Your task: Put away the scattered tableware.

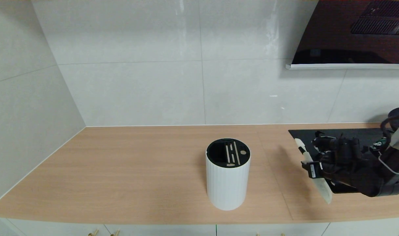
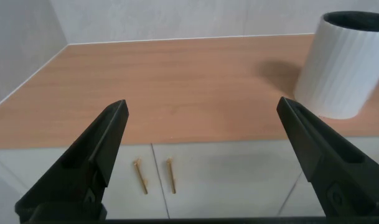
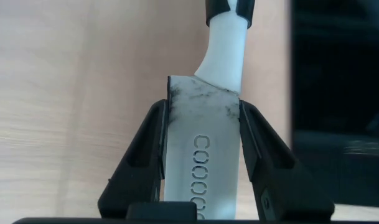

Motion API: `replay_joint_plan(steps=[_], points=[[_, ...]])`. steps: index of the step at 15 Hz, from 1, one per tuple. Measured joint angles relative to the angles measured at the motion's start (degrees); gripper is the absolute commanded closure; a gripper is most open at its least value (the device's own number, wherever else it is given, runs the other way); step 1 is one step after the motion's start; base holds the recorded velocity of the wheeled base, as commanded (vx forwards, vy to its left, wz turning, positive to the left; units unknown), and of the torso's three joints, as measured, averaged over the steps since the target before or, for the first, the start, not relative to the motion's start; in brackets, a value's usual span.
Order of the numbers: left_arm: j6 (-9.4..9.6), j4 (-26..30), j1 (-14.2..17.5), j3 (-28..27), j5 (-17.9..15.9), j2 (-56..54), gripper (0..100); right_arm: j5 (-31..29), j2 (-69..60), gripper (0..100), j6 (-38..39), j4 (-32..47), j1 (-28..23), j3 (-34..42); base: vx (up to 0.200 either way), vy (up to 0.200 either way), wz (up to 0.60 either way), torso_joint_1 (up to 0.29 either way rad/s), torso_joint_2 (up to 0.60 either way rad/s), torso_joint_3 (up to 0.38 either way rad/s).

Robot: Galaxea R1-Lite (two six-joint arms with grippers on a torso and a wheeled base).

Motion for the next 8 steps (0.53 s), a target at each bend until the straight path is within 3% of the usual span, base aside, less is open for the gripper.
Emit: replay_joint_plan(steps=[4, 7, 8], points=[[-1.40, 6.27, -0.59, -15.90, -8.81, 9.05, 0, -0.26, -13.01, 100, 0.05, 0.39, 5.00, 2.16, 0.000, 0.000, 0.00, 0.000, 0.00, 0.000], [-2.50, 1.01, -2.13, -25.19, -13.52, 26.33, 0, -3.16, -22.91, 100, 0.09, 6.51, 13.87, 0.06, 0.000, 0.000, 0.00, 0.000, 0.00, 0.000], [-4.96, -3.79, -4.04, -27.81, -14.57, 33.79, 0, -4.12, -25.75, 100, 0.11, 7.47, 16.96, -0.63, 0.000, 0.000, 0.00, 0.000, 0.00, 0.000]])
